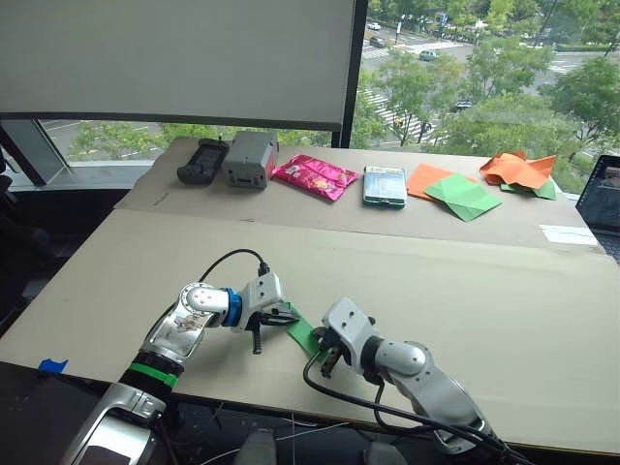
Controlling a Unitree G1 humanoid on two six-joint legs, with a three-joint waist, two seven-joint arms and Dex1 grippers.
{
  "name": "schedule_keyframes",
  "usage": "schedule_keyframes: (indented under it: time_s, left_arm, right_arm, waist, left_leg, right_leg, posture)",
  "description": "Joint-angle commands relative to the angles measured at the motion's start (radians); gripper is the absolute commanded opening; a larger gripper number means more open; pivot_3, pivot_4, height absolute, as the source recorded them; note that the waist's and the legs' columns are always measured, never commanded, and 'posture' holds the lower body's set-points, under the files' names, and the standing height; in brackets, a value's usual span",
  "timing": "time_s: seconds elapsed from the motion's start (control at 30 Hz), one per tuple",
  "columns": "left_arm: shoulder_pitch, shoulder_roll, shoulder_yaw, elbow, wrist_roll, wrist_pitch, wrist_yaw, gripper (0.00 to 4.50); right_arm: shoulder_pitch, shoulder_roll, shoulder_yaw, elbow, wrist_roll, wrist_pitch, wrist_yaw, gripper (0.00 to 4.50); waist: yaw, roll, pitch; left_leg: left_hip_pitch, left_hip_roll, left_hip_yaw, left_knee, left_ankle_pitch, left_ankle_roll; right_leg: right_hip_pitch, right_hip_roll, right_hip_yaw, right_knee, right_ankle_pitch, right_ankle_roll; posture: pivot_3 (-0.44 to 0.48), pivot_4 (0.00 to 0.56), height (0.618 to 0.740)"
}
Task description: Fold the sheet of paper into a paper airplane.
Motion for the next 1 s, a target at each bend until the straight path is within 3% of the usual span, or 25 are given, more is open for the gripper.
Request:
schedule_keyframes:
  time_s: [0.03, 0.57, 0.8, 1.0]
  left_arm:
    - [0.015, 0.002, -0.027, 0.034, 0.033, 0.008, -0.002, 0.0]
    - [0.016, 0.002, -0.03, 0.037, 0.034, 0.006, -0.005, 0.0]
    - [0.015, -0.002, -0.03, 0.041, 0.035, 0.005, -0.007, 0.0]
    - [0.013, -0.006, -0.029, 0.044, 0.037, 0.006, -0.005, 0.0]
  right_arm:
    - [0.058, -0.038, -0.001, 0.016, 0.01, 0.076, -0.002, 0.03]
    - [0.196, -0.148, -0.06, -0.144, 0.061, 0.109, -0.024, 0.03]
    - [0.138, -0.018, -0.204, -0.278, 0.204, -0.067, -0.03, 0.03]
    - [0.139, -0.002, -0.136, -0.246, 0.211, -0.184, 0.005, 0.03]
  waist:
    - [0.0, 0.0, 0.0]
    - [0.0, -0.001, 0.0]
    - [-0.002, 0.0, 0.003]
    - [-0.001, 0.0, 0.003]
  left_leg:
    - [0.0, 0.0, 0.0, 0.0, 0.0, 0.0]
    - [0.0, 0.0, 0.0, 0.0, 0.0, 0.0]
    - [-0.003, 0.0, 0.0, 0.0, 0.0, 0.0]
    - [-0.005, 0.0, 0.0, 0.0, 0.0, 0.0]
  right_leg:
    - [0.0, 0.0, 0.0, 0.0, 0.0, 0.0]
    - [0.001, -0.001, 0.0, -0.006, 0.0, 0.0]
    - [-0.002, -0.001, 0.0, -0.006, 0.0, 0.0]
    - [-0.004, -0.001, 0.0, -0.006, 0.0, 0.0]
  posture:
    - [0.0, 0.15, 0.713]
    - [0.0, 0.15, 0.713]
    - [0.0, 0.15, 0.713]
    - [0.0, 0.15, 0.713]
